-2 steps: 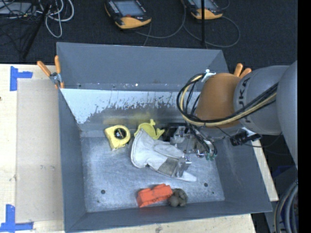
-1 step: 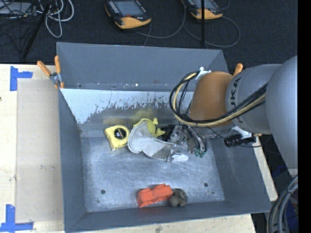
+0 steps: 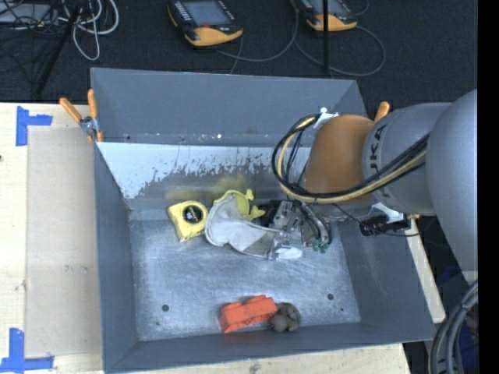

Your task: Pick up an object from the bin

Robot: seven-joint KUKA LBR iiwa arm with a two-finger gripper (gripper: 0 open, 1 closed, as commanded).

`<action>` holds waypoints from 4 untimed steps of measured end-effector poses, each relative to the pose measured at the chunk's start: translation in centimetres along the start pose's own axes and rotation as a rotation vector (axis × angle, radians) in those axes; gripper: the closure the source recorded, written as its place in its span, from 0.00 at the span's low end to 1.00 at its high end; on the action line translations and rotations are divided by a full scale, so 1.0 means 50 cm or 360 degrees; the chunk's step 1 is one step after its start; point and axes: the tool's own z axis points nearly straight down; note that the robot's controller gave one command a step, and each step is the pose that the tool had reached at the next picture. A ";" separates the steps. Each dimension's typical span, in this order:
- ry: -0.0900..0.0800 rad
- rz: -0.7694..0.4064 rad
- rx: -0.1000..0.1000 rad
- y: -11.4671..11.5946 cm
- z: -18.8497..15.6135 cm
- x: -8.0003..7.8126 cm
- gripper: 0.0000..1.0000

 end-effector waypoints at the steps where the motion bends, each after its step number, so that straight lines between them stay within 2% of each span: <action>1: 0.0007 -0.0001 0.0000 0.000 -0.007 0.001 1.00; 2: 0.0024 -0.0003 -0.0002 0.002 -0.024 0.003 1.00; 4: 0.0041 -0.0006 -0.0002 0.002 -0.060 0.006 1.00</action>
Offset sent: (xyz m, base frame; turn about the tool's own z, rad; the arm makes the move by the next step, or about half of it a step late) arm -0.0001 0.0000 0.0169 0.0000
